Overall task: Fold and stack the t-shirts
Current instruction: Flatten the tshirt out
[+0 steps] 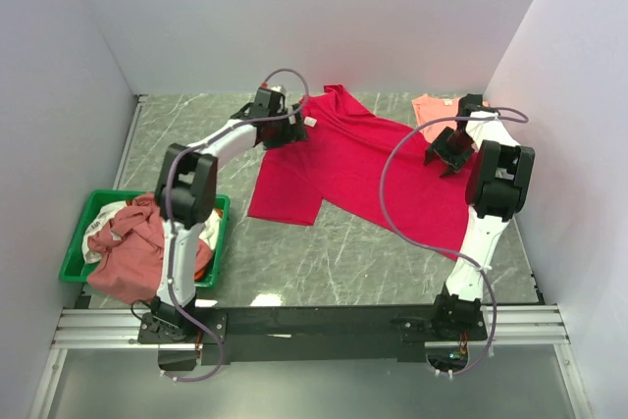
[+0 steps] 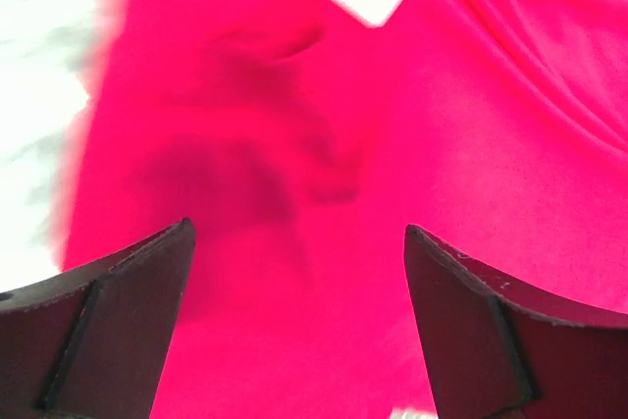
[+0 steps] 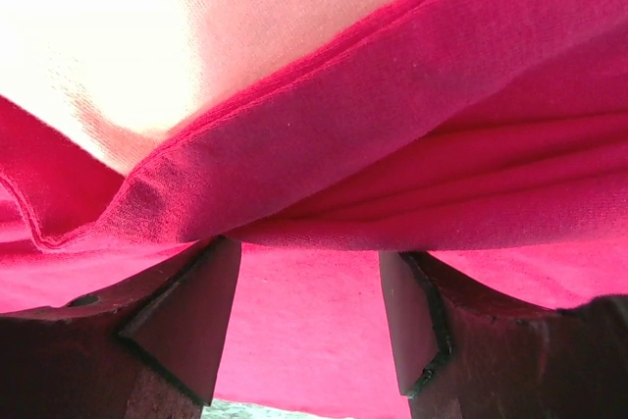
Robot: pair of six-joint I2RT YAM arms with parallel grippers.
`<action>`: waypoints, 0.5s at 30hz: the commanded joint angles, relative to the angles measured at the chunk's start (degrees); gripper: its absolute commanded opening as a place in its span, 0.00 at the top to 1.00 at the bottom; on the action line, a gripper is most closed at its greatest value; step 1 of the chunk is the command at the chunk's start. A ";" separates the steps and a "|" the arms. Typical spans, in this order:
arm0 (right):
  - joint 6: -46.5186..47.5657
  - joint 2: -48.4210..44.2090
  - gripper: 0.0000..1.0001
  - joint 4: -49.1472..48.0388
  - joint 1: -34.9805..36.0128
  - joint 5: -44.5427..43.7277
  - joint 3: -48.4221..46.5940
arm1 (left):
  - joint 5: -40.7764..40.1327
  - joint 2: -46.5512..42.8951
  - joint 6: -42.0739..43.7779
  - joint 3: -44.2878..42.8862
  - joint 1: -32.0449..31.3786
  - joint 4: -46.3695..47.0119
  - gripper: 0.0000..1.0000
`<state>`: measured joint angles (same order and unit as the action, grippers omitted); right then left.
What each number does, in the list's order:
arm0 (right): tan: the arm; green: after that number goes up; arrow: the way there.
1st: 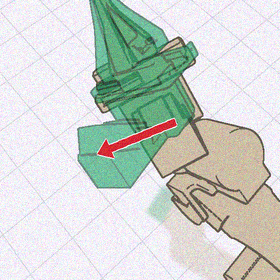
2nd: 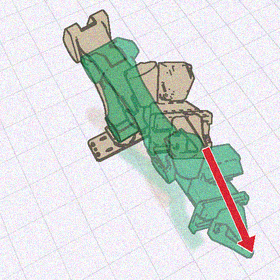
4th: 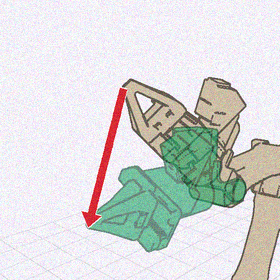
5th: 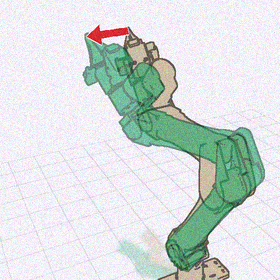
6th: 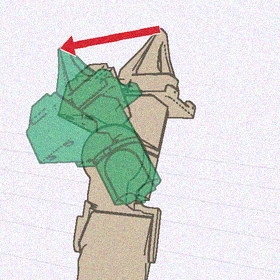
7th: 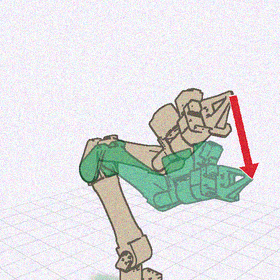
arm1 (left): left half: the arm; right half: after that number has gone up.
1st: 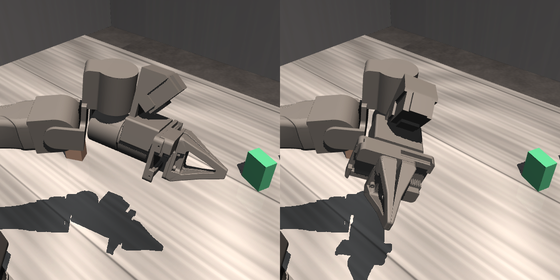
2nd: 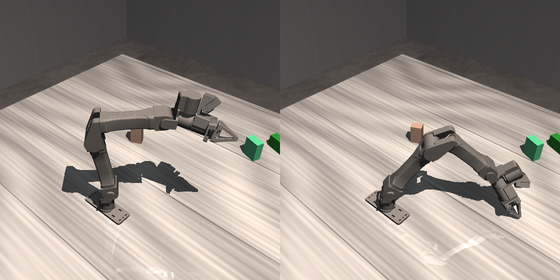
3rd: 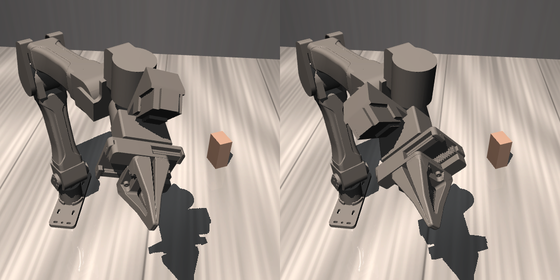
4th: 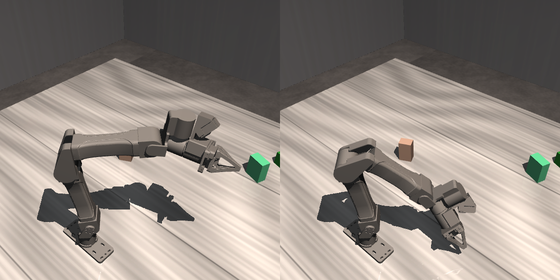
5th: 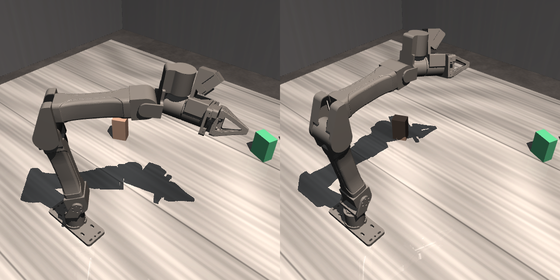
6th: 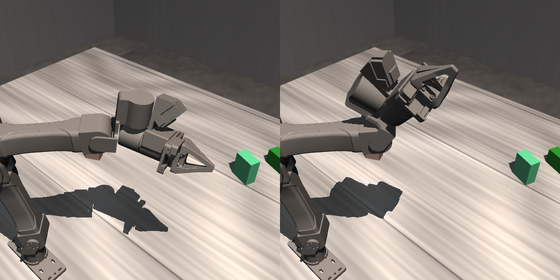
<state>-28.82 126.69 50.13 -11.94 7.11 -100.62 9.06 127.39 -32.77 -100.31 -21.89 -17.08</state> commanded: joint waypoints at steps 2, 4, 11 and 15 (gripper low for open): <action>1.39 -2.76 0.35 -1.88 -0.71 -2.01 -2.04 | -14.84 -11.55 -2.11 5.65 -0.26 -4.17 0.09; 1.83 -3.99 0.35 -1.96 -0.80 -2.54 -1.95 | -19.66 -12.69 -3.86 7.93 -0.78 -10.32 0.11; 2.80 -6.72 0.35 -2.40 -0.80 -2.02 -0.11 | -24.43 -18.23 -9.06 19.18 -2.54 -15.96 0.23; 2.71 -8.12 0.35 -2.93 -0.71 -1.14 1.30 | -24.09 -21.30 -10.47 23.75 -2.63 -16.84 0.34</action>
<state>-27.05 122.78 48.62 -12.23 6.07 -100.07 -12.49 111.11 -40.56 -78.41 -24.38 -31.27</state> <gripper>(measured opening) 0.648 0.672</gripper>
